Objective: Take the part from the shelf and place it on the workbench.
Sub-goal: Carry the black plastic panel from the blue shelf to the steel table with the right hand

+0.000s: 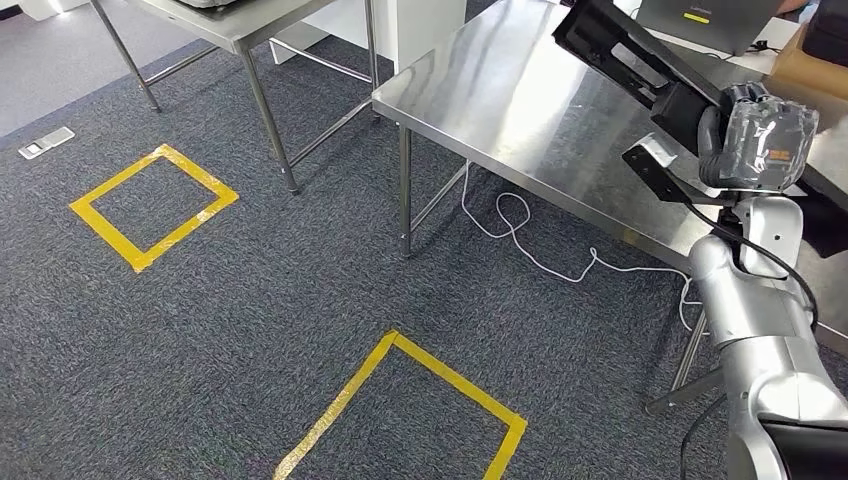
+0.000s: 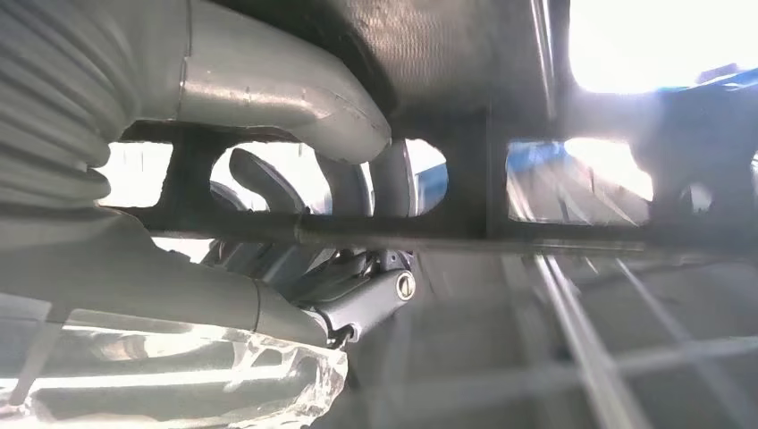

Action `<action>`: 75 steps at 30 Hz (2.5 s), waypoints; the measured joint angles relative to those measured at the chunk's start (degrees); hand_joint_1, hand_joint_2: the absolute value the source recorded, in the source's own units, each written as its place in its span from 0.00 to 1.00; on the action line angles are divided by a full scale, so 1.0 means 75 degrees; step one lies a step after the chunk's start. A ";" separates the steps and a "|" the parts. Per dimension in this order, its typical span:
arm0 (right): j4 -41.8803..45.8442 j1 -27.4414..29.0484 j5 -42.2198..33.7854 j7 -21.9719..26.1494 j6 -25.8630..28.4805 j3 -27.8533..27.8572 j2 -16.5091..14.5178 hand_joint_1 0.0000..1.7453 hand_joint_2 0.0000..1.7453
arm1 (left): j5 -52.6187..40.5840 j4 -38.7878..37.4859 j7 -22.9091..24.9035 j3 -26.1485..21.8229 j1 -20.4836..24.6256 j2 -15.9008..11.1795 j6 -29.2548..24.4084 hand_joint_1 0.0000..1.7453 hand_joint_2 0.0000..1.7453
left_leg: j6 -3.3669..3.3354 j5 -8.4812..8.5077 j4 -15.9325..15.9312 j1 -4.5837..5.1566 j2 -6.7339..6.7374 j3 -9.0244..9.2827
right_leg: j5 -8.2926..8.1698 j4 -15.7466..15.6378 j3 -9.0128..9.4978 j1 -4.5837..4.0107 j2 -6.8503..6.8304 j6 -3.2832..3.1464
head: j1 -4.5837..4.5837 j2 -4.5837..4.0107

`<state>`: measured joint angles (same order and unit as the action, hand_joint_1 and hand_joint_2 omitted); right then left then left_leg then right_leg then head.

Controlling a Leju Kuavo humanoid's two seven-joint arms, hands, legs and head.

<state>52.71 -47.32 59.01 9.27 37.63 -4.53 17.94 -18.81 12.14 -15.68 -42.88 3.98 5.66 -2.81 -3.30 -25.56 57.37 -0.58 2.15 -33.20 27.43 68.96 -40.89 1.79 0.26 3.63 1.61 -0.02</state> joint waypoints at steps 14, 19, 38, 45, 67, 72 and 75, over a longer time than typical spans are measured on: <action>0.0800 0.0706 -0.3153 0.0915 -0.0911 0.0157 -0.0349 1.00 1.00 | -0.0045 -0.0002 0.0009 -0.0264 -0.0001 0.0005 -0.0425 0.00 0.00 | 0.0084 0.0035 0.0013 -0.0029 0.0071 -0.0034 | -0.0357 -0.1503 0.0880 -0.0044 -0.0116 -0.0072 | -0.0058 0.0000; 0.0875 0.0746 -0.3161 0.0915 -0.0913 0.0155 -0.0349 1.00 1.00 | -0.0045 -0.0002 0.0009 -0.0275 -0.0001 0.0009 -0.0430 0.00 0.00 | 0.0259 0.0053 0.0003 -0.0054 0.0073 -0.0050 | -0.0369 -0.1495 0.0853 -0.0076 -0.0116 -0.0141 | -0.0056 0.0000; 0.0922 0.0769 -0.3201 0.0879 -0.0948 0.0149 -0.0349 1.00 1.00 | -0.0054 -0.0002 -0.0047 -0.0287 -0.0001 0.0017 -0.0412 0.00 0.00 | 0.0319 0.0051 0.0025 0.0080 0.0051 -0.0081 | -0.0386 -0.1495 0.0843 -0.0088 -0.0122 -0.0139 | -0.0054 0.0000; 0.0942 0.0732 -0.2663 0.0624 -0.0628 0.0008 -0.0277 1.00 1.00 | -0.0083 -0.0001 -0.0136 -0.0321 0.0000 0.0015 -0.0388 0.00 0.00 | 0.0312 0.0048 0.0034 0.0097 0.0049 -0.0092 | -0.0389 -0.1495 0.0840 -0.0086 -0.0123 -0.0133 | -0.0055 0.0000; 0.1676 0.0365 -0.2523 -0.0118 -0.1065 -0.0318 0.1425 1.00 1.00 | -0.0474 -0.0036 -0.0376 -0.0391 0.0054 0.0063 0.0345 0.00 0.00 | 0.0512 -0.0048 0.0065 -0.0196 0.0089 -0.0025 | -0.0324 -0.1379 0.0780 0.0249 -0.0178 0.0325 | -0.0034 0.0000; 0.1850 0.0567 -0.2598 -0.0115 -0.1194 -0.0260 0.1585 1.00 1.00 | -0.0477 -0.0042 -0.0405 -0.0391 0.0083 0.0085 0.0367 0.00 0.00 | 0.0595 -0.0290 0.0375 -0.0288 -0.0007 -0.0125 | -0.0257 -0.1246 0.0719 0.0201 -0.0017 -0.0033 | -0.0093 0.0000; 0.1912 0.0603 -0.2615 -0.0086 -0.1225 -0.0243 0.1608 1.00 1.00 | -0.0477 -0.0042 -0.0427 -0.0391 0.0102 0.0086 0.0372 0.00 0.00 | 0.0499 -0.0868 0.1682 -0.0215 -0.0180 -0.0821 | -0.0238 -0.1247 0.0731 0.0118 0.0045 -0.0098 | -0.0125 0.0000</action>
<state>67.05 -42.79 39.40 8.62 28.44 -6.35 30.00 -22.38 11.82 -18.88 -45.81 4.75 6.30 -0.02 0.45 -32.07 69.99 -2.19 0.80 -39.36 25.65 59.61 -35.40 2.68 0.59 2.89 0.67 -0.02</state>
